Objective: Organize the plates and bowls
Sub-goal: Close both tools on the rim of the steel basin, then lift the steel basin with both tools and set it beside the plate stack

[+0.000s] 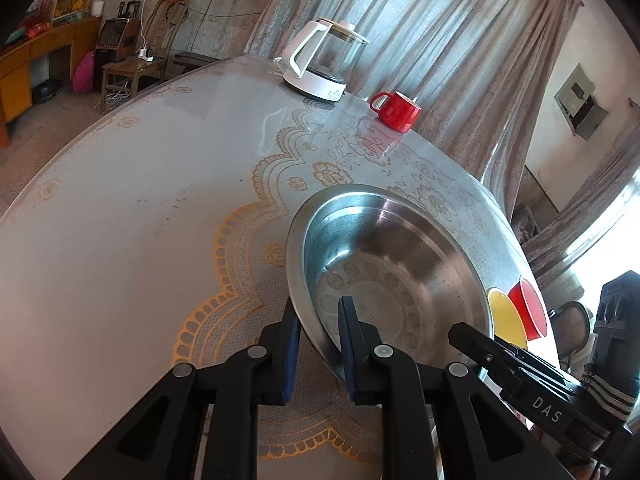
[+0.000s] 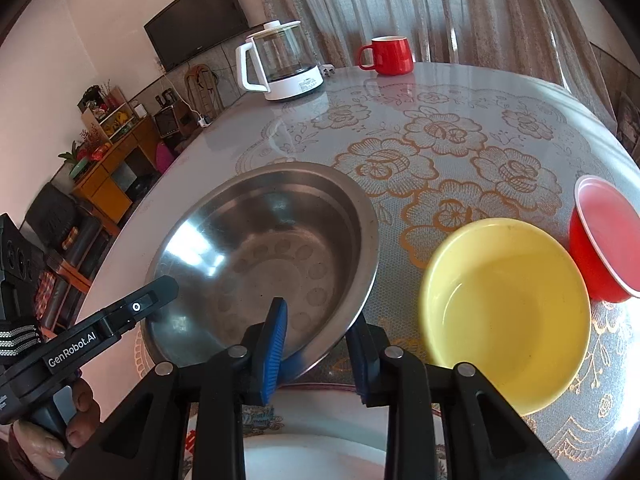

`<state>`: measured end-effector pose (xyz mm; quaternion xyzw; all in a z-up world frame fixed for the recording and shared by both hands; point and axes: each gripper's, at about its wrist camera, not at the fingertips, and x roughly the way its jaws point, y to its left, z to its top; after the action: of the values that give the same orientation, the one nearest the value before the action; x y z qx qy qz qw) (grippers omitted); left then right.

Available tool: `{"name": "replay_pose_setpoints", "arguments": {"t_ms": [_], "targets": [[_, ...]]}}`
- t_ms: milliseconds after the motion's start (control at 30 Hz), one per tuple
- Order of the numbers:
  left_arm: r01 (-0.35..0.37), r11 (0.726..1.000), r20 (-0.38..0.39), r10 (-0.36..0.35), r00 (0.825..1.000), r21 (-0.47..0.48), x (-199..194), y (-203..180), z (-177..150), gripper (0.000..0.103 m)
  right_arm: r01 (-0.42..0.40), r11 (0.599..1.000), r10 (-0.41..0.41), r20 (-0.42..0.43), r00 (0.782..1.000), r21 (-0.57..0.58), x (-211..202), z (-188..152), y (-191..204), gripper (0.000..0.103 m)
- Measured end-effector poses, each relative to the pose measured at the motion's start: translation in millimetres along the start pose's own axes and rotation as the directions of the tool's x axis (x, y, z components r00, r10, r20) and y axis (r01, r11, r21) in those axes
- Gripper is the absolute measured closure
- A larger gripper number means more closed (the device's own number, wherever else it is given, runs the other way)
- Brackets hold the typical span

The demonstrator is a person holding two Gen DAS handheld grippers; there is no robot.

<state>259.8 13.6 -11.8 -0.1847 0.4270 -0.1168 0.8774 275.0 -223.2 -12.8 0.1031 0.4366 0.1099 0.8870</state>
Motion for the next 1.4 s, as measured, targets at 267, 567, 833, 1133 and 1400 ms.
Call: {"name": "replay_pose_setpoints", "arguments": {"t_ms": [267, 567, 833, 1133, 1400], "targets": [[-0.069, 0.995, 0.049, 0.073, 0.996, -0.075, -53, 37, -32, 0.081, -0.052, 0.989, 0.049, -0.029, 0.998, -0.141, -2, -13, 51, 0.074], [-0.134, 0.985, 0.073, 0.142, 0.987, -0.106, -107, 62, -74, 0.078, -0.129, 0.96, 0.111, -0.086, 0.99, -0.247, -13, -44, 102, 0.074], [-0.139, 0.984, 0.058, 0.146, 0.988, -0.112, -131, 72, -105, 0.076, -0.163, 0.938, 0.132, -0.121, 0.984, -0.304, -29, -75, 122, 0.074], [-0.199, 0.977, 0.083, 0.205, 0.975, -0.077, -144, 68, -113, 0.075, -0.158, 0.935, 0.126, -0.121, 0.985, -0.317, -38, -92, 130, 0.072], [-0.264, 0.964, 0.151, 0.267, 0.952, -0.04, -166, 67, -119, 0.072, -0.18, 0.949, 0.172, -0.054, 0.984, -0.258, -64, -97, 111, 0.072]]}}
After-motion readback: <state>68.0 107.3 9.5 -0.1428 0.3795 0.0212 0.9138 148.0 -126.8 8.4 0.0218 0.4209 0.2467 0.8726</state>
